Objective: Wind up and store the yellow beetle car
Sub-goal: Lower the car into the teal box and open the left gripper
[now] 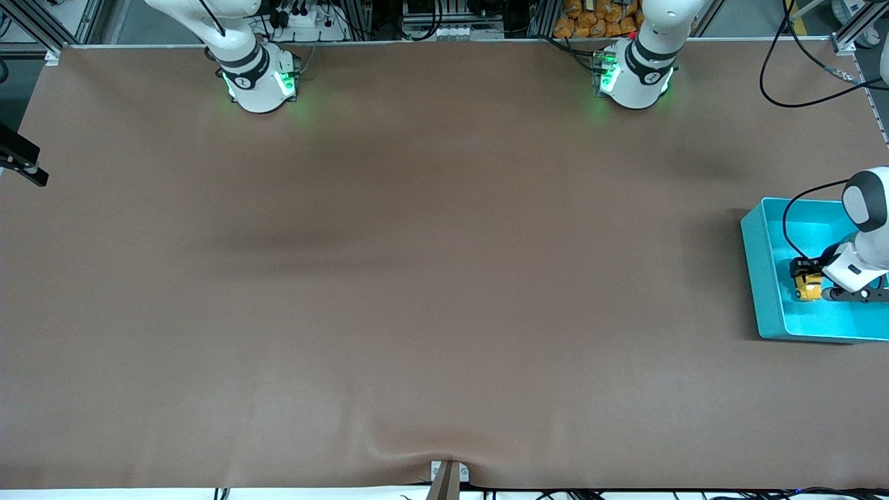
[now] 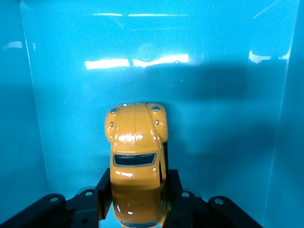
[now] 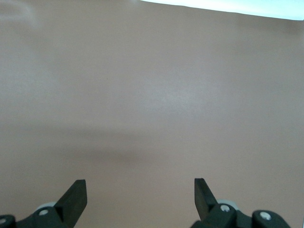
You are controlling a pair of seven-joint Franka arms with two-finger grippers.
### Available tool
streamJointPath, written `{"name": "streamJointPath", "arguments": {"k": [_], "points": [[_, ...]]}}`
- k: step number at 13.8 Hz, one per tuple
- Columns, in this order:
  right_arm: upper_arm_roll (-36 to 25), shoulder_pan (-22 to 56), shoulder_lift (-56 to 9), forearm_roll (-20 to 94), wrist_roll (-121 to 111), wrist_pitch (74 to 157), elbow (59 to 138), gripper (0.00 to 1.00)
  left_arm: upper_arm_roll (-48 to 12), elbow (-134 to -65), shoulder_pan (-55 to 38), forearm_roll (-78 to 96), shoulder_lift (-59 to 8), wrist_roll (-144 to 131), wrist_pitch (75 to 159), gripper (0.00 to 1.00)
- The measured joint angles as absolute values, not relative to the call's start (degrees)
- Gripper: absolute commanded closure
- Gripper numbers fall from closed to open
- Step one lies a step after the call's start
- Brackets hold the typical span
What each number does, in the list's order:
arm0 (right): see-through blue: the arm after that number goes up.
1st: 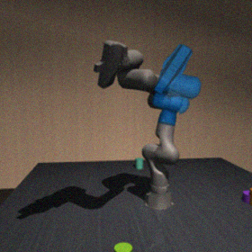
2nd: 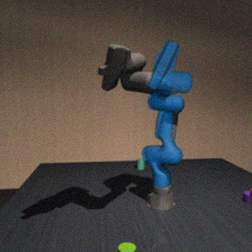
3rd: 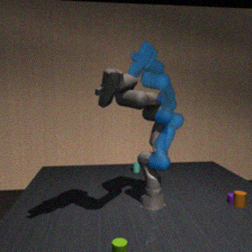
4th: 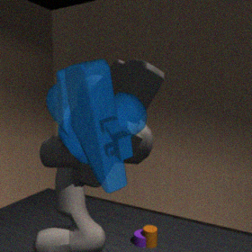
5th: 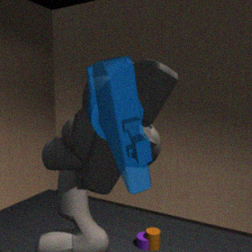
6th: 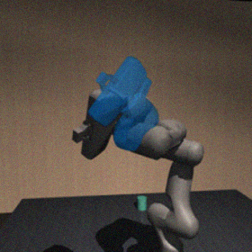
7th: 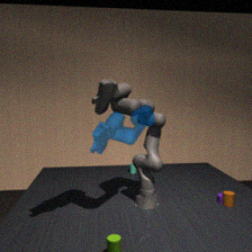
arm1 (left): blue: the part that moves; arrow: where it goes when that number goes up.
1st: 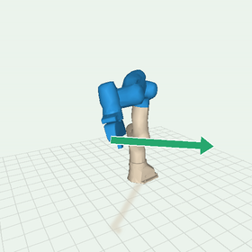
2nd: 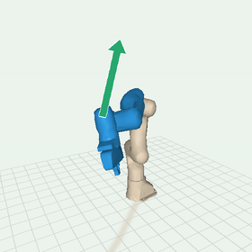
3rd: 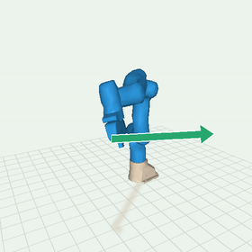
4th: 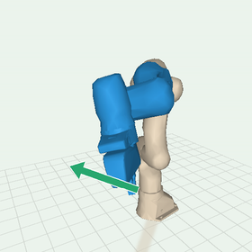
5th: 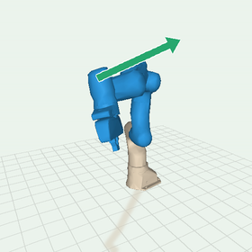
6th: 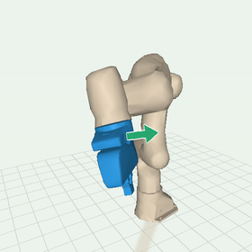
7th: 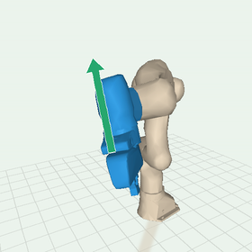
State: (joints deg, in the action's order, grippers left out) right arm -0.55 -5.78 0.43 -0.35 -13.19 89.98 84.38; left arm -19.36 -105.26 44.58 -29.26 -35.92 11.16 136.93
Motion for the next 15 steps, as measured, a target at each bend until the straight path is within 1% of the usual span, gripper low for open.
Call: {"name": "streamJointPath", "arguments": {"k": [6,7,8,9,10,15], "points": [[-0.55,-5.78,0.43,-0.35,-13.16,89.98,84.38,0.0,-19.36,-105.63,44.58,-30.45,-36.14,12.45,137.06,1.0],[-0.55,-5.78,0.43,-0.35,-13.16,89.98,84.38,0.0,-19.36,-105.66,44.58,-30.65,-36.19,12.46,137.08,0.89],[-0.55,-5.78,0.43,-0.35,-13.16,89.98,84.38,0.0,-19.36,-105.66,44.58,-30.69,-36.19,12.46,137.09,0.52],[-0.55,-5.78,0.43,-0.35,-13.16,89.98,84.38,0.0,-19.36,-105.66,44.58,-30.7,-36.19,12.46,137.1,0.09],[-0.55,-5.78,0.43,-0.35,-13.16,89.98,84.38,0.0,-19.36,-105.66,44.58,-30.7,-36.19,12.47,137.14,0.0],[-0.55,-5.78,0.41,-0.35,-13.15,89.95,84.38,0.0,-20.03,-104.91,44.6,-30.74,-35.1,12.53,137.64,0.0]]}}
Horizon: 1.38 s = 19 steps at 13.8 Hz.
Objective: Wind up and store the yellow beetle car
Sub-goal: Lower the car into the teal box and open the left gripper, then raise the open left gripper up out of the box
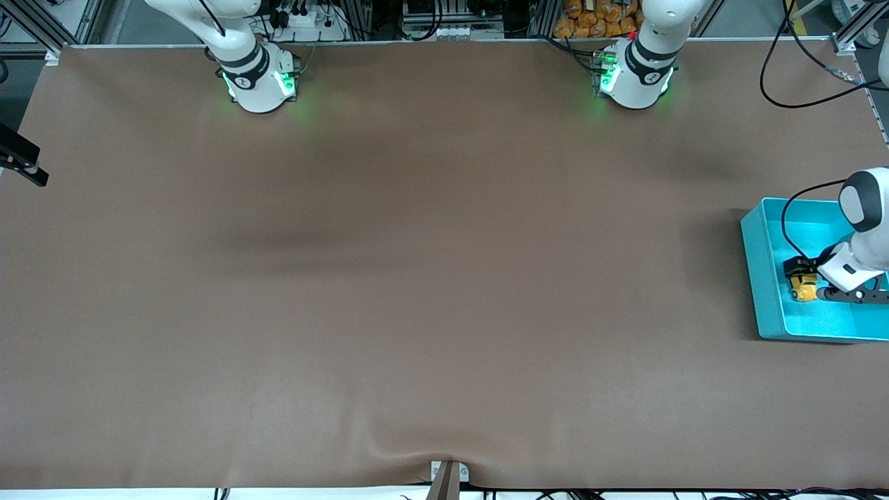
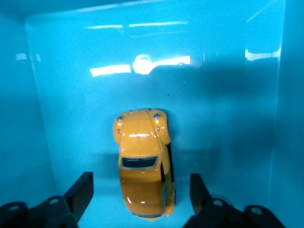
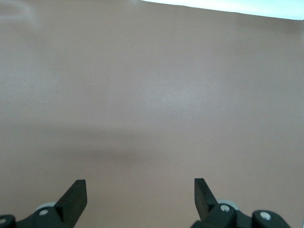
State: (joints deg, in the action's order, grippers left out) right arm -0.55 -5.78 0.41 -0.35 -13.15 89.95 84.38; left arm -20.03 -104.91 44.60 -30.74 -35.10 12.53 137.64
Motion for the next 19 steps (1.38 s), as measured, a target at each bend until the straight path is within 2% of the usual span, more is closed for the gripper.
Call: {"name": "streamJointPath", "arguments": {"k": [7,13,16,19], "points": [[-0.56,-5.78,0.41,-0.35,-13.14,89.95,84.07,0.0,-26.7,-104.26,44.68,-26.57,-24.49,12.44,134.22,0.0],[-0.42,-5.76,0.4,-0.3,-13.13,89.94,83.88,0.0,-31.49,-100.31,44.45,-20.8,-19.91,9.26,128.16,0.0],[-0.4,-5.75,0.41,-0.3,-13.13,89.94,83.88,0.0,-31.07,-100.17,40.76,-15.92,-16.29,5.31,123.43,0.0],[-0.29,-5.73,0.41,-0.3,-13.13,89.94,83.88,0.0,-25.48,-100.19,33.03,-12.23,-12.23,2.28,119.98,0.0]]}}
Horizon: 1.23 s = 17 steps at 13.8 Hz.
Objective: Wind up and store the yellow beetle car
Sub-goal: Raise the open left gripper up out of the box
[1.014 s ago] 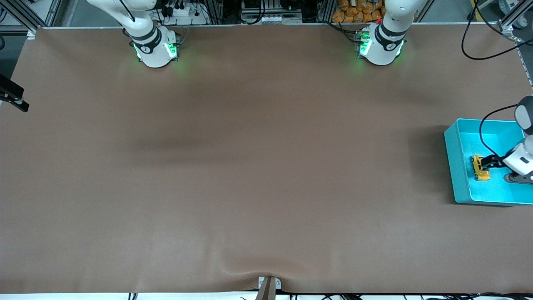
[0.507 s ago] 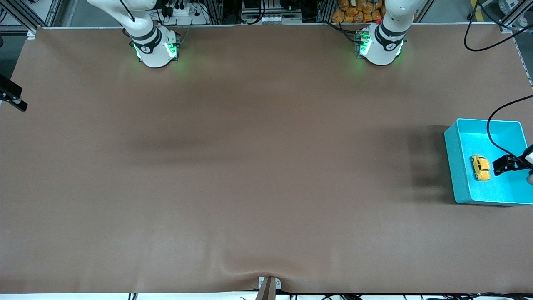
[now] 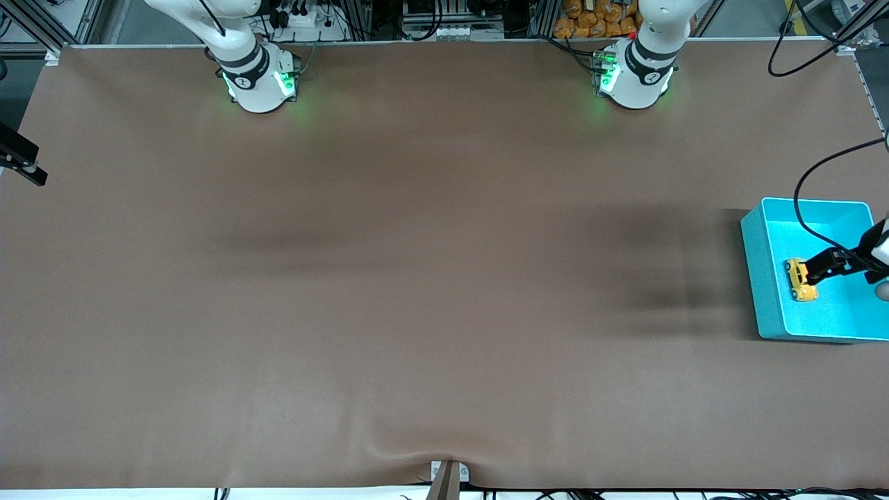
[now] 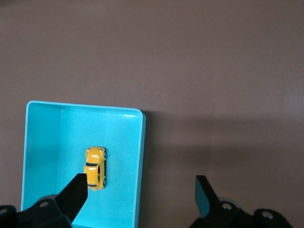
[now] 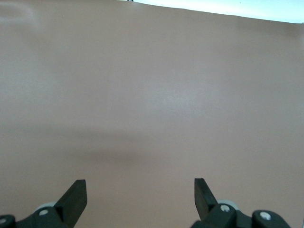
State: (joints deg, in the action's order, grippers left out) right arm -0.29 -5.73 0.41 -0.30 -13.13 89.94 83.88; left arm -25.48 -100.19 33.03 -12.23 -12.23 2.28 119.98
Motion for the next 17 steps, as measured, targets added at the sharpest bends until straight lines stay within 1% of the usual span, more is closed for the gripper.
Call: {"name": "streamJointPath", "arguments": {"k": [2,6,8,10,14,17], "points": [[-0.22,-5.72,0.4,-0.3,-13.13,89.91,83.88,0.0,-22.23,-100.2,27.1,-11.74,-10.06,-1.51,117.41,0.0],[-0.09,-5.55,0.4,-0.16,-12.62,89.0,83.88,0.0,-17.88,-100.11,16.49,-8.58,-4.4,-8.1,110.33,0.0],[0.05,-5.12,0.32,0.34,-10.18,88.47,83.89,0.0,-16.25,-100.11,13.27,-6.34,-1.29,-8.65,107.09,0.0],[0.08,-4.65,0.15,0.71,-9.15,87.23,83.91,0.0,-15.86,-99.98,11.78,-5.18,0.87,-8.65,104.29,0.0],[0.11,-4.45,-0.62,1.89,-5.2,84.92,83.98,0.0,-12.61,-94.45,7.06,-3.71,1.73,-8.7,95.77,0.0],[0.15,-4.22,-0.8,1.98,-5.09,83.7,84.58,0.0,-9.77,-92.91,2.91,-3.64,1.77,-8.7,93.04,0.0]]}}
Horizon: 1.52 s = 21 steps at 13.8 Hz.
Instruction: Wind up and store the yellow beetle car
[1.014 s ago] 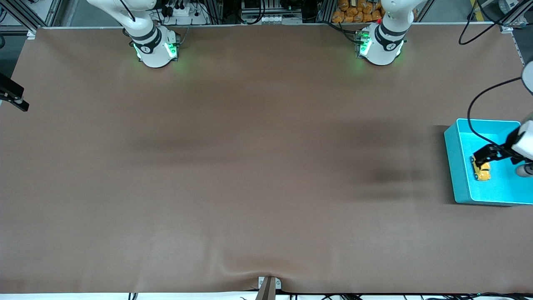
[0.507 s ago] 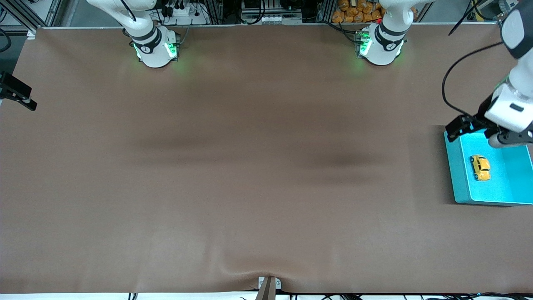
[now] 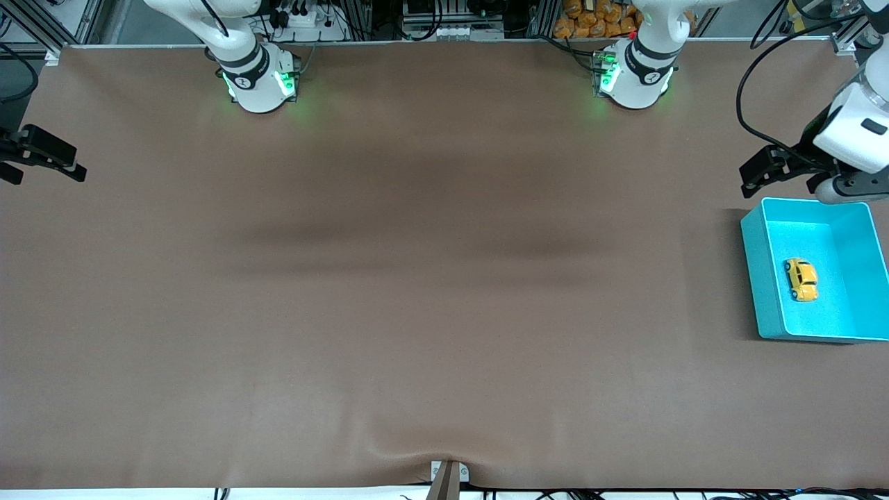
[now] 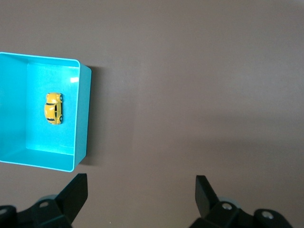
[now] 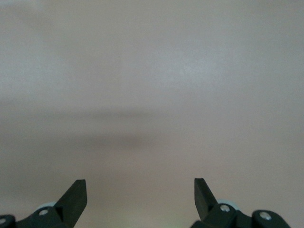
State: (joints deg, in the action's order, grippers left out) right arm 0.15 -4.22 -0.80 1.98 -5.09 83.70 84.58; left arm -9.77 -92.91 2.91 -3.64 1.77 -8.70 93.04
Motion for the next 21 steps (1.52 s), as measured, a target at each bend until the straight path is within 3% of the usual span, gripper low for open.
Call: {"name": "streamJointPath", "arguments": {"k": [5,21], "points": [[0.16,-3.53,-0.84,1.99,-4.64,83.81,84.94,0.0,-7.51,-91.54,-1.44,-3.63,3.29,-8.7,88.76,0.0],[0.15,-3.48,-0.42,1.95,-3.66,87.27,86.15,0.0,-3.9,-88.02,-1.51,-2.1,3.44,3.66,79.67,0.0]]}}
